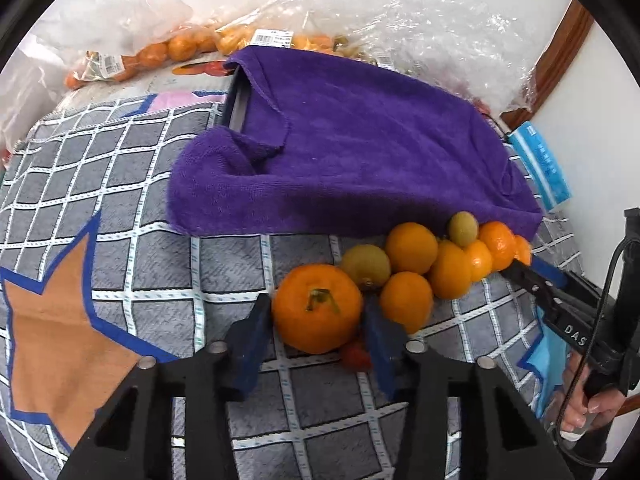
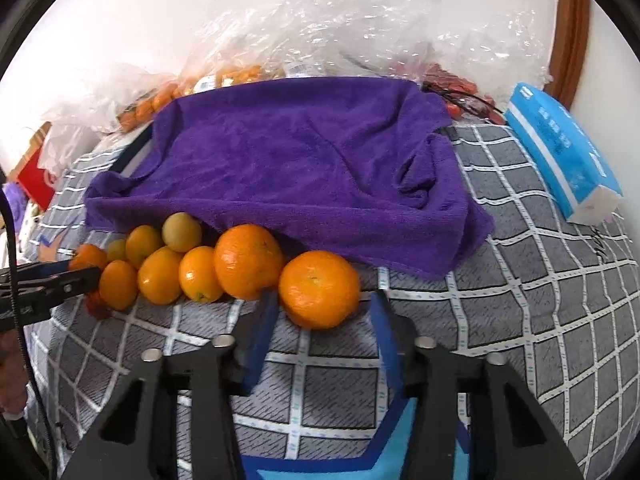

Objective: Organize fruits
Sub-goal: 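Close the right tool on a large orange while the left tool holds its orange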

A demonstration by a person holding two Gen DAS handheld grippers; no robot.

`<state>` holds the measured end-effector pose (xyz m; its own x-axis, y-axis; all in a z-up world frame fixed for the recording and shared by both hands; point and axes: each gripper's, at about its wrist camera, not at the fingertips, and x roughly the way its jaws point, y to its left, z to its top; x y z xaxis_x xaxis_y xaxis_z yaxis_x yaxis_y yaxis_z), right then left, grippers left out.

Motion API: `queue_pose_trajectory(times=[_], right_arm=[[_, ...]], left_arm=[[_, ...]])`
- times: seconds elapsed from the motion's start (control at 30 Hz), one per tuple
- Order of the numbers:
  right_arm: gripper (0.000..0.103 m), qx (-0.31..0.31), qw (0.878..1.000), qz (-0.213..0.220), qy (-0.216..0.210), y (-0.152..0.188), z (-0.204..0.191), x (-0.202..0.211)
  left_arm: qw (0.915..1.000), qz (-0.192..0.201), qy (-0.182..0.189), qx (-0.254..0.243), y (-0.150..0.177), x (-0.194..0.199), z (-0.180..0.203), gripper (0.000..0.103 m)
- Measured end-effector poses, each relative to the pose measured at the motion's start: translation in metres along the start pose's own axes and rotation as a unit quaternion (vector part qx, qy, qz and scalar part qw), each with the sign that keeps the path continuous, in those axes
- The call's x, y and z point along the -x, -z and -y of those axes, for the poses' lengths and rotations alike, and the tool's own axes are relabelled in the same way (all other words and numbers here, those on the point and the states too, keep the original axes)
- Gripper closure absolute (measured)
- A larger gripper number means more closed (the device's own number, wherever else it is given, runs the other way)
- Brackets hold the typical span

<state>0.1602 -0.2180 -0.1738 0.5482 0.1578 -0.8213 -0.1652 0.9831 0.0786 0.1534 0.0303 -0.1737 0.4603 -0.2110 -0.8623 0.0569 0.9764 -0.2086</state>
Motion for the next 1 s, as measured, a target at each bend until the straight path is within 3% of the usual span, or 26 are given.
queue_pose_trajectory(times=[0.47,0.67,1.0], right_arm=[[0.063,-0.019,1.0,0.015,0.019,0.004,0.007,0.03],[0.063,-0.012,1.0,-0.003,0.019,0.007,0.003,0.026],[0.055,-0.014,0.999,-0.031,0.028,0.009,0.009,0.005]], left_arm=[[0.9996,0.027,-0.005,-0.003,-0.002,0.026,0.003,0.061],[0.9995,0.03,-0.005,0.0,0.001,0.034,0.001,0.061],[0.9996,0.026,-0.006,0.002,-0.004,0.031,0.002,0.061]])
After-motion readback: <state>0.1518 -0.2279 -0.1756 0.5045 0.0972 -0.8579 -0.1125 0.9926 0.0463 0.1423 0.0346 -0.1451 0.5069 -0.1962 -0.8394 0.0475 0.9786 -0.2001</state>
